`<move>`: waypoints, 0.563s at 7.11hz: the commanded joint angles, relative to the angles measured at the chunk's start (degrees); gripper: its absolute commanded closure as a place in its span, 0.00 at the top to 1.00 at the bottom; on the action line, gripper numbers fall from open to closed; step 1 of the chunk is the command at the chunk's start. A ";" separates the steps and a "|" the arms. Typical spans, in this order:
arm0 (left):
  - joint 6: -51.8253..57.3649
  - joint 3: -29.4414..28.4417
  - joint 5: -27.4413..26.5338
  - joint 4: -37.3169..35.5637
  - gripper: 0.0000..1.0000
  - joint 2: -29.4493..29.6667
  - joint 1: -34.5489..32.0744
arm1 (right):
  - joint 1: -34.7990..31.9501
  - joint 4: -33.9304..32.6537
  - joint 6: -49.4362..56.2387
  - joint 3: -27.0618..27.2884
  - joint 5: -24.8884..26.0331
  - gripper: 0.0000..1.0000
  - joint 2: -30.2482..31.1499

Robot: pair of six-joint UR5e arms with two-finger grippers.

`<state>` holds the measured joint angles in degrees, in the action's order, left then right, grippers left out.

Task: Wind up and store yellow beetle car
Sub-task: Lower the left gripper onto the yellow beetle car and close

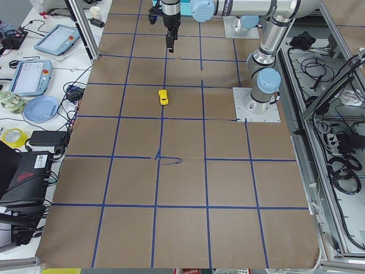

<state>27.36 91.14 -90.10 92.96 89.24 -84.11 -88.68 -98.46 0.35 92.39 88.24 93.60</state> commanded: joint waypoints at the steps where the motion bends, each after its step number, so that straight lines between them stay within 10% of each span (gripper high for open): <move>1: 18.43 4.02 2.02 -7.54 1.00 3.73 2.37 | 0.00 0.03 0.00 0.51 -0.25 1.00 0.09; 4: 42.80 14.31 2.83 -27.33 1.00 10.14 3.25 | 0.00 0.11 0.00 0.60 0.53 1.00 0.01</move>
<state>61.25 102.19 -87.26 73.12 96.42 -81.03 -88.68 -98.42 0.35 92.91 88.62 93.65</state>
